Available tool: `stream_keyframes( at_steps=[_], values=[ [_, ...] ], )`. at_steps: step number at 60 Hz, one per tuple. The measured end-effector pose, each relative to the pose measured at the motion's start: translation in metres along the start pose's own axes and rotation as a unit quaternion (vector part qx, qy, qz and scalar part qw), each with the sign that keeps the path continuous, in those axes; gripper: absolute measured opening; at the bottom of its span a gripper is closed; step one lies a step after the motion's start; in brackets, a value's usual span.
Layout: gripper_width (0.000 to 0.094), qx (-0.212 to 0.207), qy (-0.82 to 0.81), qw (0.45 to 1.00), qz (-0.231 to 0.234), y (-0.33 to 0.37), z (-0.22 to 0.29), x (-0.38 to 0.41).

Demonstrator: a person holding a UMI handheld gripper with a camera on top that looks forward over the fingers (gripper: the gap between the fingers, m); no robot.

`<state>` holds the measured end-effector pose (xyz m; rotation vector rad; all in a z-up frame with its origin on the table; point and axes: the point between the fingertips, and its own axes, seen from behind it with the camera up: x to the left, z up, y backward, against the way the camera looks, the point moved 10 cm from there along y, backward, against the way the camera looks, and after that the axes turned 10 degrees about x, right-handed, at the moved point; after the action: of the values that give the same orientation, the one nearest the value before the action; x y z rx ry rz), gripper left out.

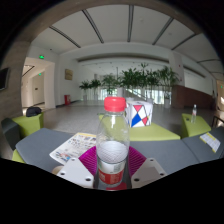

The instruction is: Pour water

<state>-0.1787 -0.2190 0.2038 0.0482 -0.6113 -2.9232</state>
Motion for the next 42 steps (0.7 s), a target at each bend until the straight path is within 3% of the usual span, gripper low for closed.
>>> stream_keyframes(
  at_steps=[20,22,28,38,42],
  values=[
    [0.0377,0.059,0.012,0.998,-0.021,-0.048,-0.067,-0.009],
    [0.0372,0.041,0.011,0.999,-0.020,-0.049,-0.067,-0.010],
    [0.0383,0.039,0.009,0.999,-0.025,-0.045,-0.069,-0.009],
    [0.0573,0.057,0.014,0.998,-0.035,-0.040,-0.065,-0.007],
    [0.0813,0.064,0.006,0.997,-0.037,-0.031,-0.063,-0.007]
  ],
)
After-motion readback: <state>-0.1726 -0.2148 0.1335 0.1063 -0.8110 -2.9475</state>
